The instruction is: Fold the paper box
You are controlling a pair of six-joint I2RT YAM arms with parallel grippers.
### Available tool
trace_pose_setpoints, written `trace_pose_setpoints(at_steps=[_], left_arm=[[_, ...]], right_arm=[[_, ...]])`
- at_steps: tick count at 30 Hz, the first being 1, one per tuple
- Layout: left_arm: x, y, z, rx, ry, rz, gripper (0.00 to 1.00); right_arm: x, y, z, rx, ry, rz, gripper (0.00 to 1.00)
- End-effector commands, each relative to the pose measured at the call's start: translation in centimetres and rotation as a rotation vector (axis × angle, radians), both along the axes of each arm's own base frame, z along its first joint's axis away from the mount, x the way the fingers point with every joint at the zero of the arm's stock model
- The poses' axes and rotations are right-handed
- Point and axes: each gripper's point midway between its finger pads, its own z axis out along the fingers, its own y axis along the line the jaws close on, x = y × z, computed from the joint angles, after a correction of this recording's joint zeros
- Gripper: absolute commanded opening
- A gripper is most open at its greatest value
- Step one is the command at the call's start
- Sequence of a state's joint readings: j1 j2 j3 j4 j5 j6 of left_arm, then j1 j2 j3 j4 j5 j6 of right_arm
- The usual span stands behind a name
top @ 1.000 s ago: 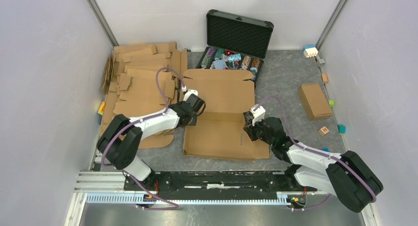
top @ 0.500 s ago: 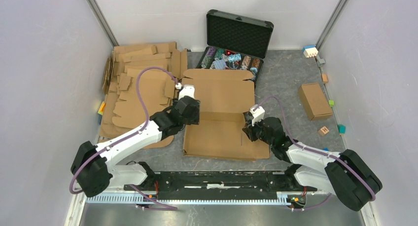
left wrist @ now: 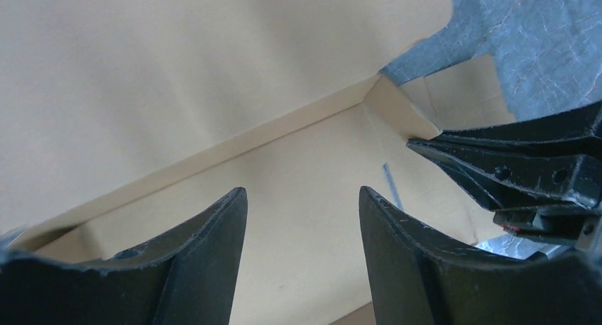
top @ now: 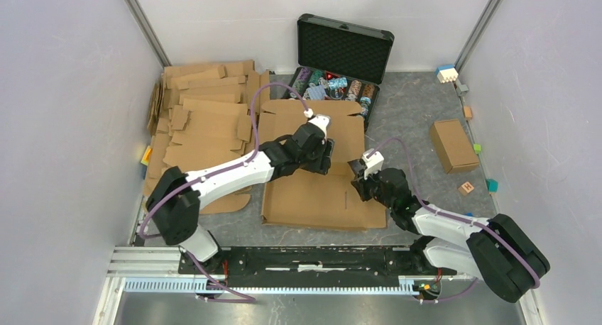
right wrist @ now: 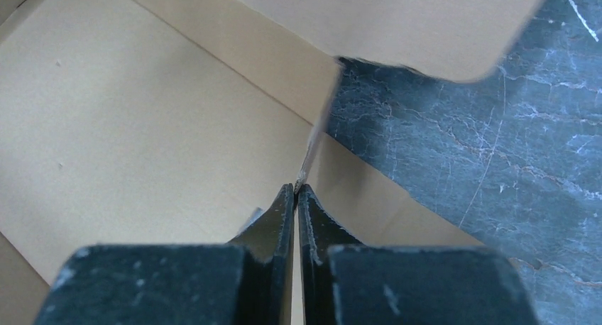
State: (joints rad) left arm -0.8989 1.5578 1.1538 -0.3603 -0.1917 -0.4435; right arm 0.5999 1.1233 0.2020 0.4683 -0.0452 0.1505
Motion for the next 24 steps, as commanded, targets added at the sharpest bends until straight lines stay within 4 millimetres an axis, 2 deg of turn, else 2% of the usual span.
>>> trace_pose_setpoints(at_steps=[1,7,9,11,13,16,24], left_arm=[[1.1,-3.3,0.7,-0.040,-0.035,-0.117,0.65],[0.7,-5.6,-1.0,-0.100,0.001,-0.192,0.59],[0.7,-5.7,-1.4,-0.097,0.003,-0.194,0.56],[0.7,-5.4,-1.4,-0.102,-0.012,-0.188,0.56],[0.6,-5.4,-1.0,-0.119,-0.023,-0.197,0.57],[0.2,-5.8,-0.7,-0.152,-0.023,-0.217,0.60],[-0.1,-6.7,-1.4,-0.168,0.013,-0.239,0.59]], right_arm=[[0.3,0.9,1.1,0.049,-0.051,0.032,0.05],[-0.4,1.4,0.2,0.039,-0.022,0.080,0.07],[-0.4,1.3,-0.1,0.032,-0.016,0.079,0.09],[-0.3,1.3,-0.1,0.027,-0.020,0.075,0.16],[-0.4,1.5,0.1,0.038,-0.025,0.089,0.22],[-0.8,2.2,0.8,0.076,-0.047,0.129,0.26],[-1.6,3.3,2.4,0.152,-0.106,0.198,0.36]])
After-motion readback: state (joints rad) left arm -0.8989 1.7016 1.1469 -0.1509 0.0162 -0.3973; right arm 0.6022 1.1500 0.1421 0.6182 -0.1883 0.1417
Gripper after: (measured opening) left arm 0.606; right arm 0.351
